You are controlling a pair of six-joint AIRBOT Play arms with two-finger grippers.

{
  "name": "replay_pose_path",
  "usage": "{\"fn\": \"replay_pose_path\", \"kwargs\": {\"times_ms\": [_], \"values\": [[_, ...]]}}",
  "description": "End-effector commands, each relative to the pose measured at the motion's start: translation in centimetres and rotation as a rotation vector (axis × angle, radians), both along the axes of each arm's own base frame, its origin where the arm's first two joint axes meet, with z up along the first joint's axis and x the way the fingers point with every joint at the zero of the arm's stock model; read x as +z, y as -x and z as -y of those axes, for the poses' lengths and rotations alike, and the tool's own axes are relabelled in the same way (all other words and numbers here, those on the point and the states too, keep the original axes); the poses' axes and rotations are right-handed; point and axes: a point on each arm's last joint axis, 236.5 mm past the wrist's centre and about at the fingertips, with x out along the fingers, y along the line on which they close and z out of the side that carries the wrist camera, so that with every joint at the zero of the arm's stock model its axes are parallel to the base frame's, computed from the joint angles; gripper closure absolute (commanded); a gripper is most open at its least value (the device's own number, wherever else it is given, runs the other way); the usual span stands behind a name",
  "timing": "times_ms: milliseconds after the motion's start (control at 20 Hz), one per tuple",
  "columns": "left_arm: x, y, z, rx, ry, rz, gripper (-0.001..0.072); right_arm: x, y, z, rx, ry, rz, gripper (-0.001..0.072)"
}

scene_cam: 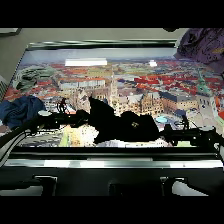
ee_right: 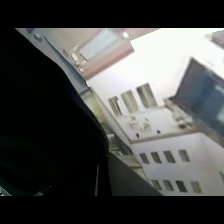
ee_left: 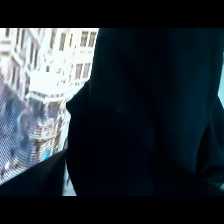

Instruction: Fold the clothes and pants, and hang the long-sleeved shirts on hangers.

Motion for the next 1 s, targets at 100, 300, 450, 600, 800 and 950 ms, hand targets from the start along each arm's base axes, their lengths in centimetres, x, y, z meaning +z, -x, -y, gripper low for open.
{"fn": "replay_pose_path", "kwargs": {"times_ms": [100,300,450,600,800,950], "values": [[0.9,-0.6,1.0,-0.027,0.031,0.016,0.0639,0.4,0.4,-0.5,0.014,-0.025,-0.01,0.0682],[1.5,-0.1,1.4,-0.053,0.049,0.019,0.0694,1.0,0.3,-1.0,0.024,-0.054,0.005,0.0683],[4.8,-2.0,0.2,-0.044,0.03,0.119,0.0697,6.3,-3.7,-1.6,0.046,-0.099,0.247,0.0684],[12.2,-5.6,-2.6,-0.041,-0.075,0.329,0.0697,17.4,-11.0,-0.8,0.018,-0.01,0.628,0.0685],[26.3,-8.9,-8.3,0.03,-0.351,0.616,0.0697,33.9,-16.5,-3.5,0.15,0.315,1.04,0.0686],[39.7,-7.2,-12.0,0.122,-0.545,0.861,0.0698,47.6,-16.0,-3.7,0.159,0.557,1.3,0.0685]]}}
